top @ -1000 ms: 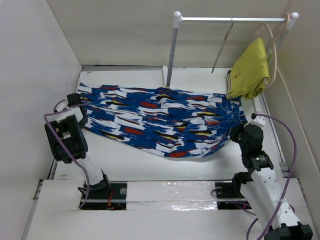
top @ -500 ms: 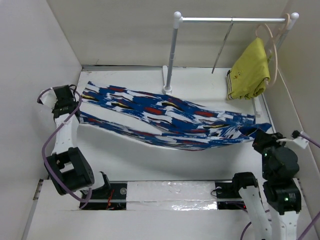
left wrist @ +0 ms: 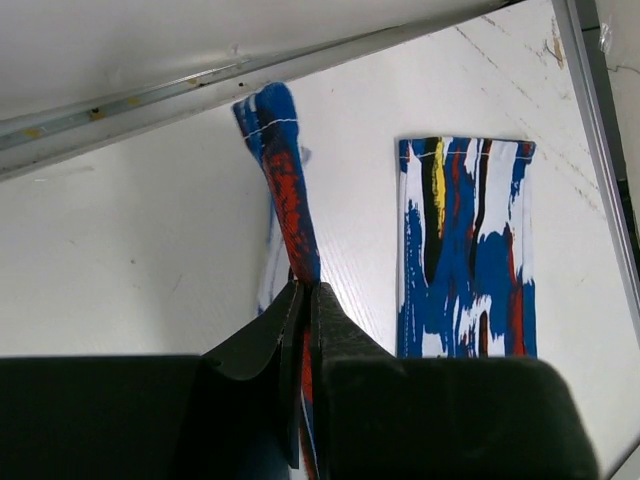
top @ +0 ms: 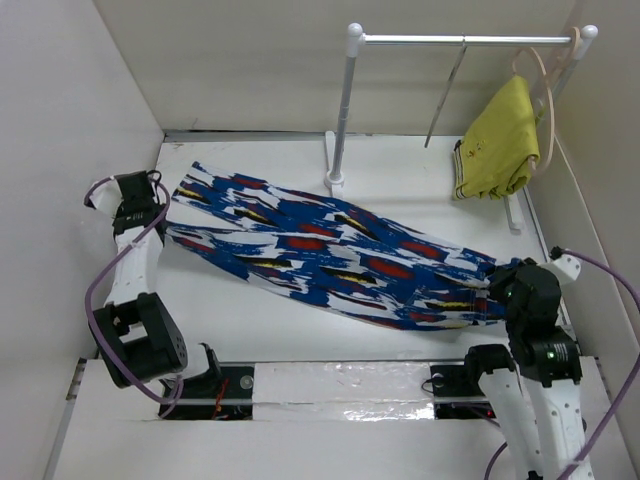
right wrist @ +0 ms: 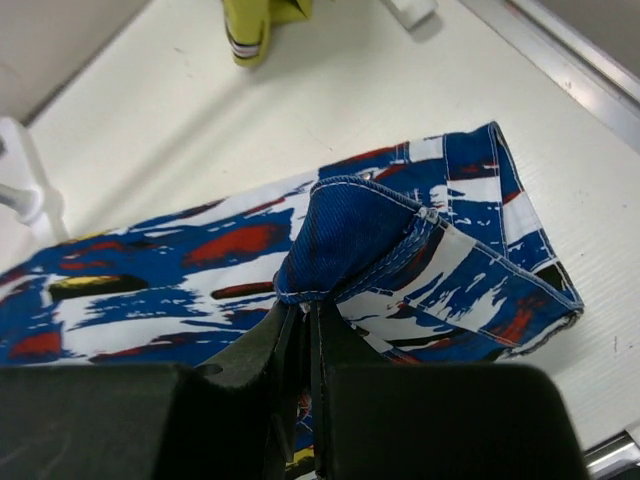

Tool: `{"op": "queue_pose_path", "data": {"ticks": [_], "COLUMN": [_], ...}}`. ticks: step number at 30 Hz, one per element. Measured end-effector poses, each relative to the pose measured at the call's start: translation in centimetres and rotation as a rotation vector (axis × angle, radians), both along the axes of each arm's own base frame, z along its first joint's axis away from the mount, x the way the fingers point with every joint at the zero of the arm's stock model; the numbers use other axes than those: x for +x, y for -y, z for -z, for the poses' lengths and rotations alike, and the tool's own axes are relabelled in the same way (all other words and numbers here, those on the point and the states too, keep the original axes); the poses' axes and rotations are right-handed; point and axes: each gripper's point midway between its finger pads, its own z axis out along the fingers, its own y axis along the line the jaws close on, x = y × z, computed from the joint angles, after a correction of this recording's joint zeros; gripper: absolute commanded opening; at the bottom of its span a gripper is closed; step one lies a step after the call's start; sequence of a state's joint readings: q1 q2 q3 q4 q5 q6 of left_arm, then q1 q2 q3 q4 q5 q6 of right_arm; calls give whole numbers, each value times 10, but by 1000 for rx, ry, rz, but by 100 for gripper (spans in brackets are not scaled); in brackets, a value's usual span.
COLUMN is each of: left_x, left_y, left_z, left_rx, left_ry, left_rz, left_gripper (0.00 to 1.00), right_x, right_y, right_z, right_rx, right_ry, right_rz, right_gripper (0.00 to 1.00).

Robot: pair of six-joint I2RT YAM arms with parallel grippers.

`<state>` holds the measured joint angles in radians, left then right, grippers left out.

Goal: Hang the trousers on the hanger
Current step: Fold the trousers at the center of the board.

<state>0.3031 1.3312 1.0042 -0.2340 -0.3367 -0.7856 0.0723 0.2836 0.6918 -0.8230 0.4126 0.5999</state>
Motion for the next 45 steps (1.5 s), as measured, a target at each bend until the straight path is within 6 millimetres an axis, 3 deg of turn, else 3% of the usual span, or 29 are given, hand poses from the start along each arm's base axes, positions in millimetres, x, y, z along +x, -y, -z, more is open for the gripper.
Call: {"op": "queue_pose_path", "data": {"ticks": [3, 7, 15, 22, 27, 35, 41, 45], "left_x": [6, 21, 64, 75, 89, 109, 122, 124], "left_y": [-2, -2, -1, -4, 4, 16, 23, 25], "left_z": [3, 4, -19, -17, -19, -13, -3, -9], "left_rx": [-4, 7, 94, 112, 118, 141, 167, 196], "left_ry": [-16, -36, -43, -61, -60, -81, -116, -122], "left_rz": [-1, 9, 32, 33, 60, 100, 120, 127], "left_gripper": [0, 0, 0, 0, 0, 0, 0, 0], "right_x": [13, 37, 75, 97, 111, 129, 143, 158], "right_y": [2, 4, 21, 51, 64, 75, 81, 84], "right_z": [20, 31, 47, 60, 73, 107, 111, 115], "right_rx": [-12, -27, -48, -18, 27, 84, 111, 120], "right_ry": [-69, -120, -176, -192, -203, -291, -296, -293], "right_rz": [16, 34, 106, 169, 164, 133, 114, 98], "right_gripper": [4, 3, 2, 1, 1, 0, 0, 2]}}
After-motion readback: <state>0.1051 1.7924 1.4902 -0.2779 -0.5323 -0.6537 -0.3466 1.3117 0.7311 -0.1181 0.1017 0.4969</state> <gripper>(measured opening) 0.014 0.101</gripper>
